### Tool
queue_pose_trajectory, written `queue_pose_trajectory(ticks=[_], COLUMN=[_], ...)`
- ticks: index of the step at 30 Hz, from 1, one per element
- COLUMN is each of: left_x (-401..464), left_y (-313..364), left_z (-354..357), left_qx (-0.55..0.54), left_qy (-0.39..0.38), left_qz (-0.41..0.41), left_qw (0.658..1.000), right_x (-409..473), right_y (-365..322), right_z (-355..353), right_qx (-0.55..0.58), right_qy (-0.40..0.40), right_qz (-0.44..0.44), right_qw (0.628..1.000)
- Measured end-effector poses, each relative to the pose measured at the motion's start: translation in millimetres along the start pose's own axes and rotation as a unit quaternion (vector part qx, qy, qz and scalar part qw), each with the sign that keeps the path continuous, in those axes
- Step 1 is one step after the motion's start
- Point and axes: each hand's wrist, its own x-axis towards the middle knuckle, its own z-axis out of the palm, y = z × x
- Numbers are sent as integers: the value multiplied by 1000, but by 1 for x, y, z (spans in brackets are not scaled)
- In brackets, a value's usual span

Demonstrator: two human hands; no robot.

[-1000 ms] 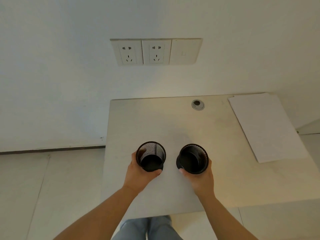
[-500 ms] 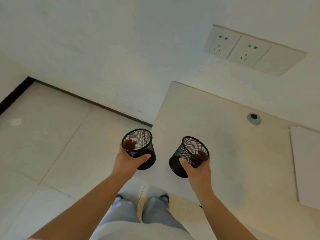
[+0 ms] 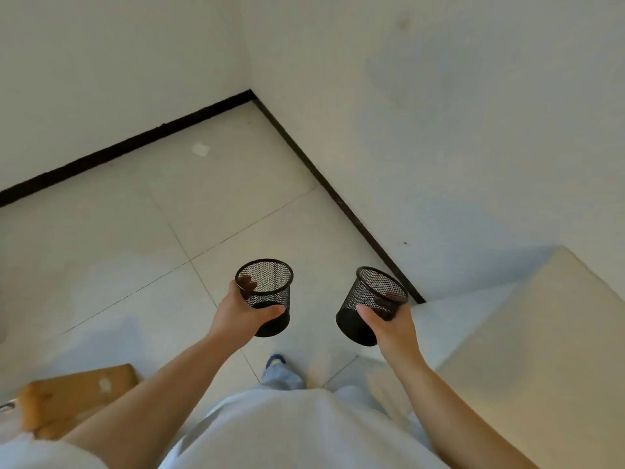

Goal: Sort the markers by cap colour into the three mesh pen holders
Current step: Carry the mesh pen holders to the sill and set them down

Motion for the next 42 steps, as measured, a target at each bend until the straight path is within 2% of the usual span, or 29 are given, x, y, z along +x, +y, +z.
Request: queue_pose_trajectory(ticks=[5, 11, 17, 22, 26, 32, 36, 42], left_x=[25, 46, 87, 117, 146, 172, 200, 244], left_y=[-35, -69, -83, -90, -100, -124, -157, -199], left_z=[-89, -170, -234, -301, -370, -453, -521, -658], left_qx=[-80, -166, -215, -211, -253, -308, -320, -294], left_qy=[89, 191, 272, 335, 408, 468, 470, 446], left_qz=[-56, -125, -180, -214, -233, -261, -260, -234], left_qw=[991, 959, 921, 893, 845, 786, 781, 813], right_x=[26, 60, 101, 137, 157, 138, 119, 79], right_y=[-44, -99, -152, -204, -257, -304, -315, -338], right_z=[111, 226, 346, 443, 540, 669, 761, 876], right_qx=[-77, -122, -191, -285, -340, -350, -364, -345], right_qy=[-104, -223, -309, -386, -430, -457, -475, -455], right_qz=[-22, -40, -67, -94, -124, -130, -127, -121], right_qw=[991, 966, 929, 872, 827, 807, 791, 812])
